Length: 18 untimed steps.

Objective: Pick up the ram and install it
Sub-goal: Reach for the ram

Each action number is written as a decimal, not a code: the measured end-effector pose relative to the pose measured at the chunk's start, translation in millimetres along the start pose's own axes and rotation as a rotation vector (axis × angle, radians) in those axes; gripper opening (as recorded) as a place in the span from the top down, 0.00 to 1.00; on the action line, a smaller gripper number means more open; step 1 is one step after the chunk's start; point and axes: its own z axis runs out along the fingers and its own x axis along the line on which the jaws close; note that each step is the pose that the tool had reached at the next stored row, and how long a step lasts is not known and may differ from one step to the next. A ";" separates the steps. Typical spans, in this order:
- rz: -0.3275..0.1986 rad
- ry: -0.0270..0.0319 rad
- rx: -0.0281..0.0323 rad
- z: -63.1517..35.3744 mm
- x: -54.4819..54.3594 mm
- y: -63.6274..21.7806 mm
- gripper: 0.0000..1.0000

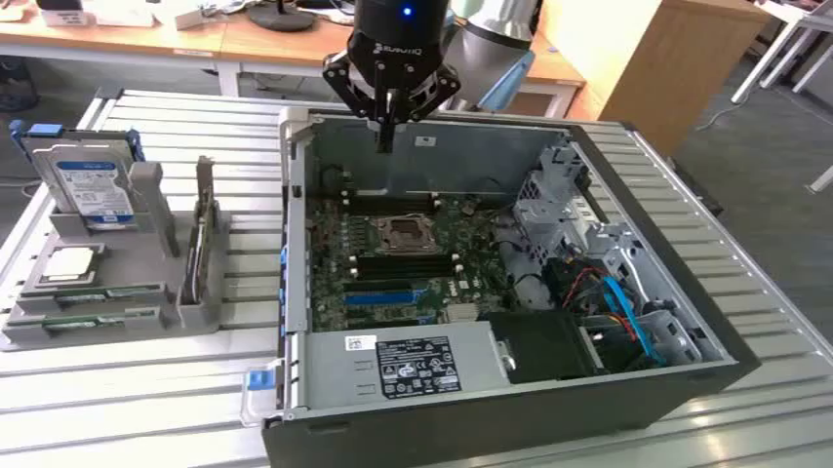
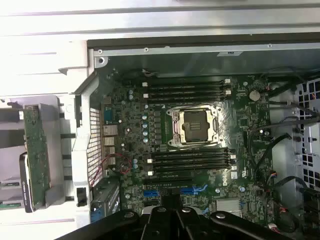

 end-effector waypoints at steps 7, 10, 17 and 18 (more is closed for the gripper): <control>0.000 0.0000 0.0000 0.0 0.0 0.0 0.89; 0.000 0.0000 0.0000 0.0 0.0 0.0 0.89; 0.000 0.0000 -0.0001 -0.1 5.5 -0.2 0.89; 0.000 0.0000 0.0000 -0.2 7.0 -0.3 0.89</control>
